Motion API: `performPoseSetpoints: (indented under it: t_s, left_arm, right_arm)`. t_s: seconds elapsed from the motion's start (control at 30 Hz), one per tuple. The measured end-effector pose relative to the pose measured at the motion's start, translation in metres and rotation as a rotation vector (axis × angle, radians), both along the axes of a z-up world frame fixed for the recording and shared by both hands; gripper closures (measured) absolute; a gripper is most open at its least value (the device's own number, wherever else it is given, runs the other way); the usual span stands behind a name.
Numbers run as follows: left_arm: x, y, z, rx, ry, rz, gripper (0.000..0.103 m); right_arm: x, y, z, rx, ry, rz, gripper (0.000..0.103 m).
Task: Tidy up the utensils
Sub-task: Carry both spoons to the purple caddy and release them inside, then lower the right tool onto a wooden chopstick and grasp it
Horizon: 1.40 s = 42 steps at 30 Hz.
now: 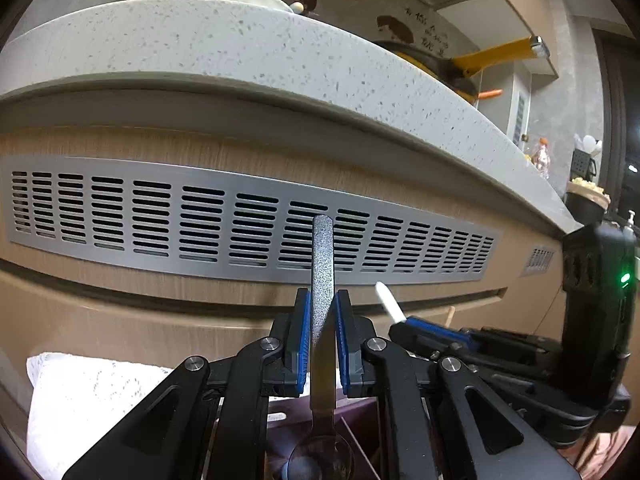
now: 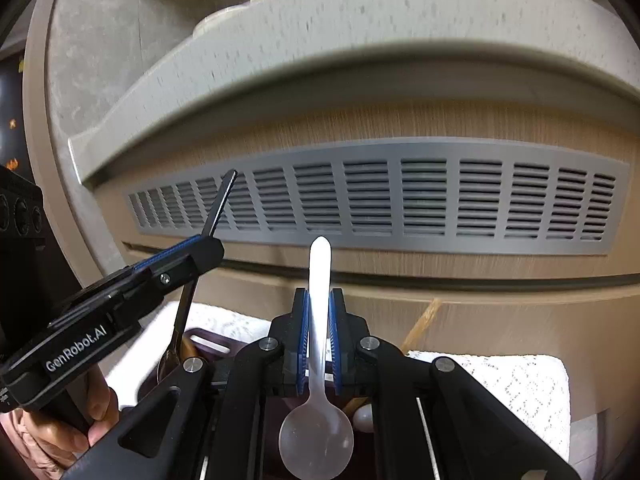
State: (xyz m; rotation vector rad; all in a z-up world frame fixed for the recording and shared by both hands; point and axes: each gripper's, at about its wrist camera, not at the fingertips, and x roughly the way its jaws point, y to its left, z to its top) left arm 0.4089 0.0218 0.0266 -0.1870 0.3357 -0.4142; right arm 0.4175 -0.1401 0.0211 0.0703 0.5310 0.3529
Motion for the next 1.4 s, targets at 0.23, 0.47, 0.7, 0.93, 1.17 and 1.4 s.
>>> performPoseSetpoints:
  t_s: [0.23,0.47,0.7,0.93,1.17,1.4]
  left_arm:
    - [-0.011,-0.002,-0.002,0.054,0.004,0.04,0.089]
    - [-0.019,0.009,-0.015,0.022,0.134,0.036,0.073]
    - [-0.055,0.023,-0.014,0.008,0.201,0.034,0.058]
    - [-0.106,0.017,-0.012,0.102,0.229,-0.013,0.055]
    - [-0.14,-0.026,-0.043,0.256,0.324,-0.223,0.046]
    - [-0.152,-0.08,-0.083,0.426,0.42,-0.394,0.046]
  right_arm:
    - [-0.001,0.009,-0.02,-0.048,0.017,0.014,0.094]
    - [-0.017,0.013,-0.026,-0.092,0.051,0.015,0.085]
    - [-0.056,-0.008,-0.01,-0.09,0.069,-0.024,0.064]
    - [-0.125,-0.041,-0.005,-0.221,0.111,-0.119,0.047]
    - [-0.184,-0.076,-0.039,-0.34,0.26,-0.191,0.042]
    - [-0.226,-0.086,-0.068,-0.378,0.317,-0.186,0.042]
